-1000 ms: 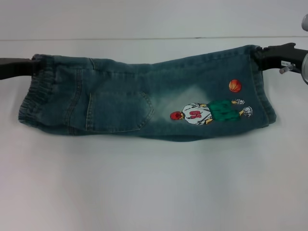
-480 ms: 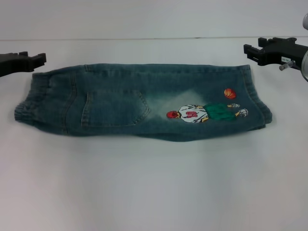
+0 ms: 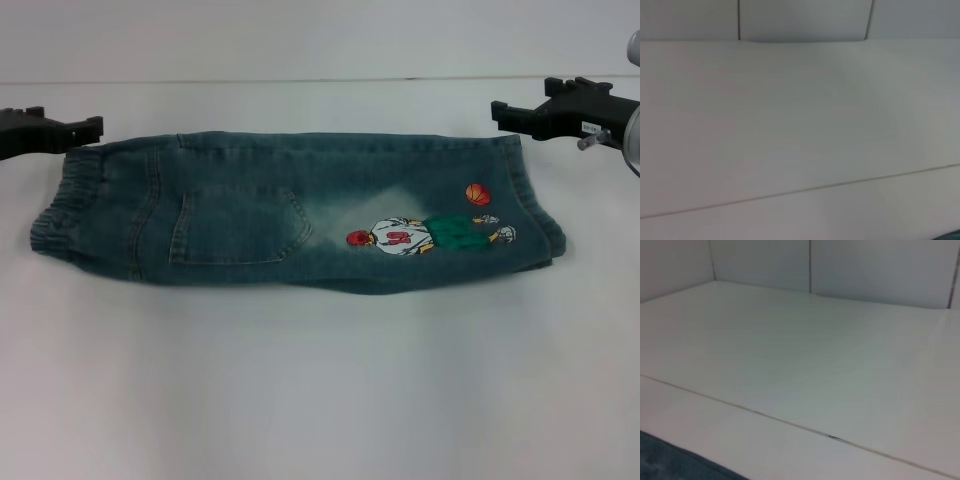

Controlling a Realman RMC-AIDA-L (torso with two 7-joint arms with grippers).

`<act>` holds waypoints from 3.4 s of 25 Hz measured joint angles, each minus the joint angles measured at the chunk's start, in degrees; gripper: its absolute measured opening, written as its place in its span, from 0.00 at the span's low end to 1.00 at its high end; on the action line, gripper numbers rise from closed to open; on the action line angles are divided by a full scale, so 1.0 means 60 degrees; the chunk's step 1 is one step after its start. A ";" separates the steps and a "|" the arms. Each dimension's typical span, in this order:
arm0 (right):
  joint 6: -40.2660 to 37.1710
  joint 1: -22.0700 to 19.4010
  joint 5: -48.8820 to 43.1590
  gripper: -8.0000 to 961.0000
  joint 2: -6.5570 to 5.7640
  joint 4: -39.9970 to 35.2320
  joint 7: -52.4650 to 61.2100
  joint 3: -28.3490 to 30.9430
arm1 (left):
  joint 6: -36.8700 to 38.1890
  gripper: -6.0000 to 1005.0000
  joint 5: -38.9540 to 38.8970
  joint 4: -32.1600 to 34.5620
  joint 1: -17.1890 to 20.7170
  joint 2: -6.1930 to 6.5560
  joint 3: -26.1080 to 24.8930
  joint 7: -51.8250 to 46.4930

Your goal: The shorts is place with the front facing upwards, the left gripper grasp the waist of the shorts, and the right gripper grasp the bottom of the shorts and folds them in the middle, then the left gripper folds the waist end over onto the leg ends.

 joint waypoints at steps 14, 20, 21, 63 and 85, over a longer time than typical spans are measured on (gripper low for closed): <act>-0.1720 -0.0216 0.0519 0.97 -0.0015 -0.0138 -0.0555 0.0051 | 0.3299 0.87 -0.0696 0.1310 0.1526 0.0465 -0.0448 -0.0446; -0.2419 -0.0441 0.1261 0.97 -0.0008 -0.0010 -0.1287 0.0012 | 0.4873 0.87 -0.0906 0.1446 0.2329 0.0660 -0.1327 -0.0158; -0.2546 -0.0469 0.1314 0.97 0.0002 0.0000 -0.1345 0.0008 | 0.4989 0.87 -0.0987 0.1451 0.2430 0.0648 -0.1416 -0.0109; -0.5613 -0.1830 0.1004 0.97 -0.0031 -0.1480 -0.1380 -0.2322 | 0.3437 0.87 -0.1288 0.0131 0.2489 0.0100 -0.1580 0.3053; -0.5583 -0.1805 0.1018 0.97 -0.0014 -0.1405 -0.1263 -0.2362 | 0.1515 0.87 -0.0793 -0.0407 0.2136 0.0230 0.0068 0.3132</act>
